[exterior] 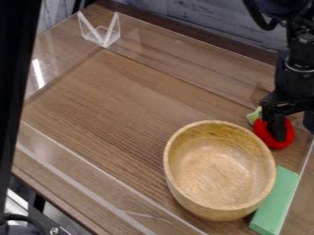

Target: Move the red fruit to the left side of the table

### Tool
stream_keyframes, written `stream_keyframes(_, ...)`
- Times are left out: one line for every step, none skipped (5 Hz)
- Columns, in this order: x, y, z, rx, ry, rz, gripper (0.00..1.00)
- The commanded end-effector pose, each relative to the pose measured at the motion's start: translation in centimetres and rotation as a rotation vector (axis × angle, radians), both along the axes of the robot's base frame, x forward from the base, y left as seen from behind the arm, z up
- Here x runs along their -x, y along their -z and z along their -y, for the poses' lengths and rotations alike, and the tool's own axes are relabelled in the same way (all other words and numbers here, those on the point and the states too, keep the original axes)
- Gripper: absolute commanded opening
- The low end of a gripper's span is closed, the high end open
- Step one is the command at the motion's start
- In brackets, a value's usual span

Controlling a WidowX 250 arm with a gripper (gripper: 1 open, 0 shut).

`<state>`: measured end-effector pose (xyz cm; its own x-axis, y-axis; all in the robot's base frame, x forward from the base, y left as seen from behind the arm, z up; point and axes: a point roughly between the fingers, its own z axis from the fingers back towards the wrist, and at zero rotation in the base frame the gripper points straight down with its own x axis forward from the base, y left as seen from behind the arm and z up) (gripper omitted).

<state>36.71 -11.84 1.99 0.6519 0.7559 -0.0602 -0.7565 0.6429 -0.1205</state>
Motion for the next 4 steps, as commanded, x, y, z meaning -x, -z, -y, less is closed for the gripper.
stream_keyframes(-0.71,1.44,-2.81,-0.038,-0.040,0.006,1.00)
stream_keyframes(-0.63,1.48,-2.64,-0.046,-0.050,0.005,1.00)
stream_keyframes(-0.39,1.57,-3.08,-0.055,-0.106,0.003,1.00)
stream_keyframes(-0.34,1.46,-3.20,-0.062,-0.055,0.007,0.00)
